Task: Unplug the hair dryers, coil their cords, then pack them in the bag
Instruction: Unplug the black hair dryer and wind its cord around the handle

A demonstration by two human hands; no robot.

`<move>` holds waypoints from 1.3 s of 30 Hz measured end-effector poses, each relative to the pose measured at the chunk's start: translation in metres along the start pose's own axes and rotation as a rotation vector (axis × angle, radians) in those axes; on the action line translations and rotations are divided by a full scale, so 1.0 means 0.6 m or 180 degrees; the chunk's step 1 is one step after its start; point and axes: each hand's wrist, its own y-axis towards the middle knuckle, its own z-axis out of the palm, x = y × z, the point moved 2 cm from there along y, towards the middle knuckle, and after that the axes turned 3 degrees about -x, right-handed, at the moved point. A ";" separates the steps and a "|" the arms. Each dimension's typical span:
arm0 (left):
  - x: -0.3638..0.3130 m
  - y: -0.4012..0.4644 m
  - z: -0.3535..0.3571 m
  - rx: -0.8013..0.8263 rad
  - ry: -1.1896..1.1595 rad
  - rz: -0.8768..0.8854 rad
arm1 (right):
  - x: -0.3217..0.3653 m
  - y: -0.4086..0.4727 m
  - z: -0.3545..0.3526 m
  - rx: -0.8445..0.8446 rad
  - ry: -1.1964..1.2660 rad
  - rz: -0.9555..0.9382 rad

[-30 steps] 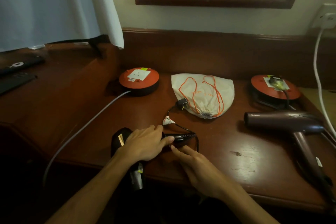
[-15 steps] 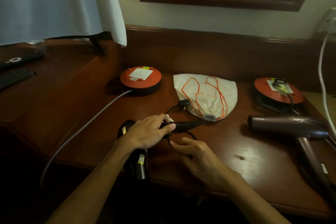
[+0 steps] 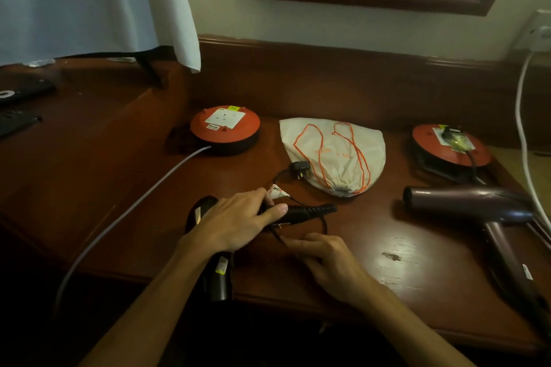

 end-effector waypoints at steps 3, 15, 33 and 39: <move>0.009 -0.006 -0.008 -0.0219 -0.0110 0.0026 | -0.011 0.024 -0.004 -0.0389 -0.0316 0.0185; -0.001 -0.026 0.010 0.0186 0.0484 0.0515 | -0.074 0.190 -0.046 0.1320 -0.0334 0.0791; -0.013 -0.016 0.016 0.0228 0.0420 0.0313 | 0.052 0.222 -0.109 0.1665 -0.0544 0.0524; -0.002 -0.009 0.008 -0.0174 0.0075 0.0354 | 0.094 0.202 -0.117 0.1294 -0.0747 0.0123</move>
